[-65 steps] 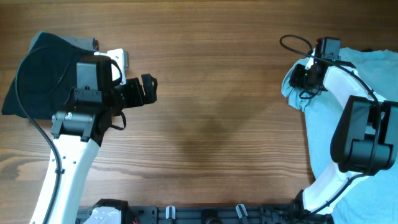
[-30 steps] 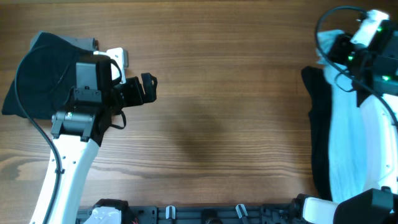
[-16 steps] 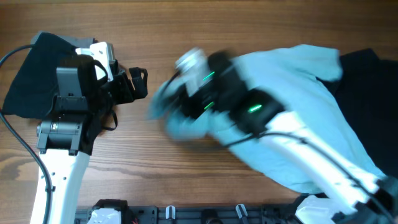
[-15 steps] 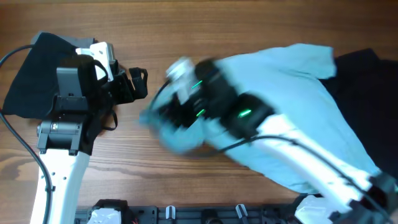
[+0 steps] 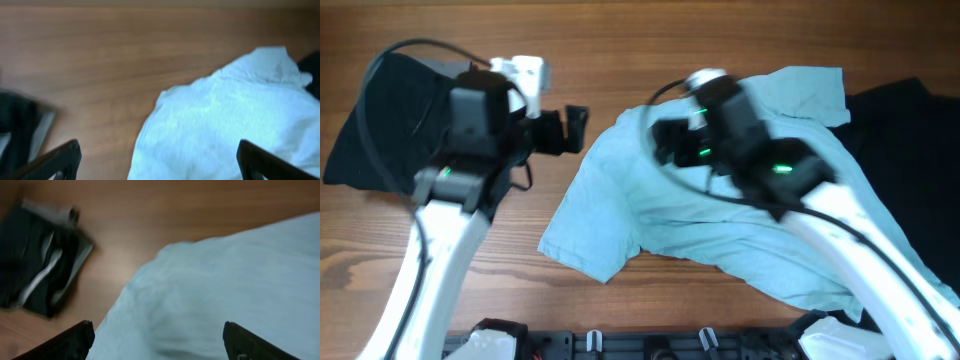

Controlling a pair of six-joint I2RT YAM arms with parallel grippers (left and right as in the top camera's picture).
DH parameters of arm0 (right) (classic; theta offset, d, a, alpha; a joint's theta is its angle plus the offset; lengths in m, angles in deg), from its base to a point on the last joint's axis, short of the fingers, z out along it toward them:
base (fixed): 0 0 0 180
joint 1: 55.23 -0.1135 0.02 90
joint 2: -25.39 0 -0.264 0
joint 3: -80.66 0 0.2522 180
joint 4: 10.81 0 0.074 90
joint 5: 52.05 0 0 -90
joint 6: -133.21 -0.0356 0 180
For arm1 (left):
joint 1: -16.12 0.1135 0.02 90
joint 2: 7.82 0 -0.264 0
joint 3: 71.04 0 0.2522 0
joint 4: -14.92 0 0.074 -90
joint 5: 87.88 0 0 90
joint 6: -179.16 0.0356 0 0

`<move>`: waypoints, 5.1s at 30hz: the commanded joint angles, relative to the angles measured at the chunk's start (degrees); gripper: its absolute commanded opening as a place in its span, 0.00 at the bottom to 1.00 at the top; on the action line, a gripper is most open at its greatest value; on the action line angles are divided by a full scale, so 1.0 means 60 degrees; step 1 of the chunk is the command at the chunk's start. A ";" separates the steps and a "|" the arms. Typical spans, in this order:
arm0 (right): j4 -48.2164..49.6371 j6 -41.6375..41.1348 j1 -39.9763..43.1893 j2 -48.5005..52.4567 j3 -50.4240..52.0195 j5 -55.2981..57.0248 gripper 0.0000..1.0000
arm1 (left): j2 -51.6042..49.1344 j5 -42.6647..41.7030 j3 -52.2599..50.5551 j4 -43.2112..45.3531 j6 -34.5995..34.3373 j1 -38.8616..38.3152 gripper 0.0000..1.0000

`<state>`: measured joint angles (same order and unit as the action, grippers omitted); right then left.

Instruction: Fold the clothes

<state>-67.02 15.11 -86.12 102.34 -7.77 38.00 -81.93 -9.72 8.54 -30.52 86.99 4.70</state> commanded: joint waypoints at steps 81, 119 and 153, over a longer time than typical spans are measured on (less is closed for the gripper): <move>-0.3548 -0.1362 0.2251 -0.1421 -0.0124 0.1483 0.94 | -0.8717 -0.0612 0.0157 0.7923 0.1570 -0.0321 0.04; 0.0652 0.1242 0.7242 0.6422 -0.0124 0.0688 0.04 | -0.0594 -0.3129 0.2998 -0.3559 -0.1421 0.2565 0.79; -0.0095 0.2907 0.6623 0.5821 0.0572 -0.1789 0.59 | -0.0597 -0.3093 0.2994 -0.4441 -0.1173 0.2565 0.96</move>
<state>-68.93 35.77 -45.27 135.72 -4.95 22.37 -85.97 -27.95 26.47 -56.94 79.21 20.09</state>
